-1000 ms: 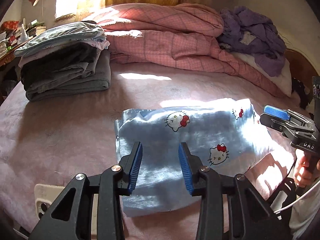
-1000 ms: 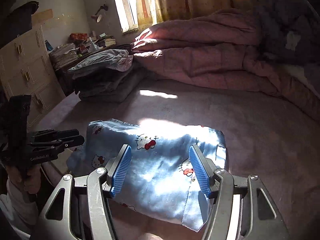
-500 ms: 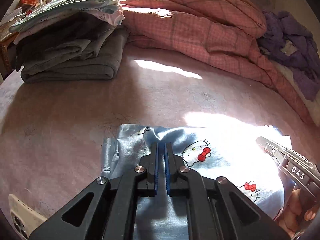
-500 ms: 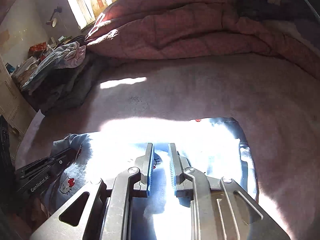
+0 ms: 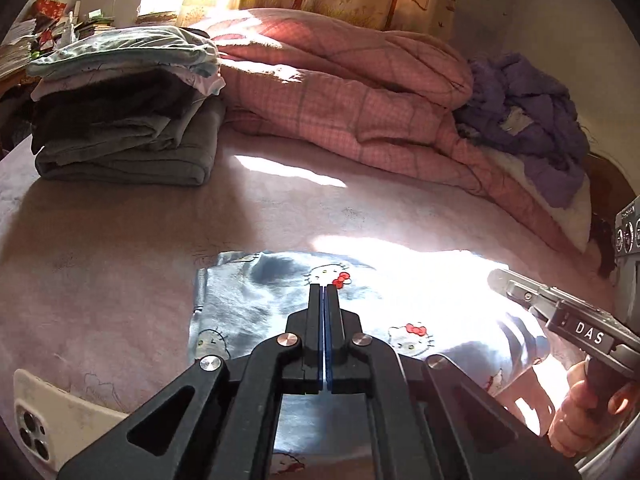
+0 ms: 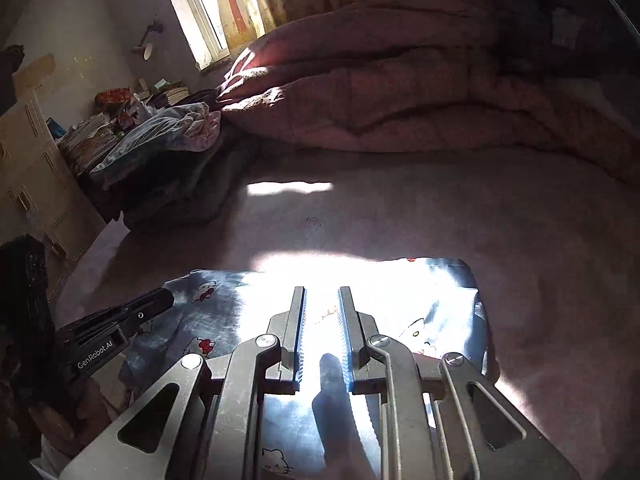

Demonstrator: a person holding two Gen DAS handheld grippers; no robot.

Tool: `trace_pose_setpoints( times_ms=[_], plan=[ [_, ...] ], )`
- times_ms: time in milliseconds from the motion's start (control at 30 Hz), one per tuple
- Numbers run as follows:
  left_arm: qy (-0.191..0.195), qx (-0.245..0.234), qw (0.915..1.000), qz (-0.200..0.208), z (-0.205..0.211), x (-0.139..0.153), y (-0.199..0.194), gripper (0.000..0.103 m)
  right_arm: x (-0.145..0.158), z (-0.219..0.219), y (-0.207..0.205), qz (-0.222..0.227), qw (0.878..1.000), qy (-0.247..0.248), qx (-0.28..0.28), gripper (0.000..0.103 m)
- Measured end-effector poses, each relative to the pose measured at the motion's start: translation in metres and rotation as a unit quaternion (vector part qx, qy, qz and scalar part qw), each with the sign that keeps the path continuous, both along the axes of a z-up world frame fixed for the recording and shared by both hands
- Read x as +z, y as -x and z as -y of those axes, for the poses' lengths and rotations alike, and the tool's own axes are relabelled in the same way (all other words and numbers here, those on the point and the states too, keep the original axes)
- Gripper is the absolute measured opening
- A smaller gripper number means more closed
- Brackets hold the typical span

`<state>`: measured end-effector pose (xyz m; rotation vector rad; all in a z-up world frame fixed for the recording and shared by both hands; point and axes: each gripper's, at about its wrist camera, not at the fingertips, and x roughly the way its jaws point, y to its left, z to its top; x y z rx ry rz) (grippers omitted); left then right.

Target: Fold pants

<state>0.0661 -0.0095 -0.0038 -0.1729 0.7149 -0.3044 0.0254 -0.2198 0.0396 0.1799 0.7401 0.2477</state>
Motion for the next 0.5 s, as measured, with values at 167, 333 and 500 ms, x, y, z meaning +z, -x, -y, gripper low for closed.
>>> trace_pose_setpoints(
  times_ms=[167,333,500],
  plan=[
    [-0.044,0.003,0.9990,0.000,0.027,-0.013,0.021,0.000,-0.018,-0.014,0.038,-0.003,1.000,0.010,-0.008,0.016],
    [-0.066,0.027,0.9967,-0.040,0.023,-0.045,0.008,0.000,-0.048,-0.016,0.031,-0.012,0.999,0.025,-0.019,0.016],
    [-0.013,0.006,0.9998,-0.016,0.015,-0.025,0.022,0.000,-0.036,-0.011,0.032,0.003,1.000,0.010,-0.010,0.016]
  ],
)
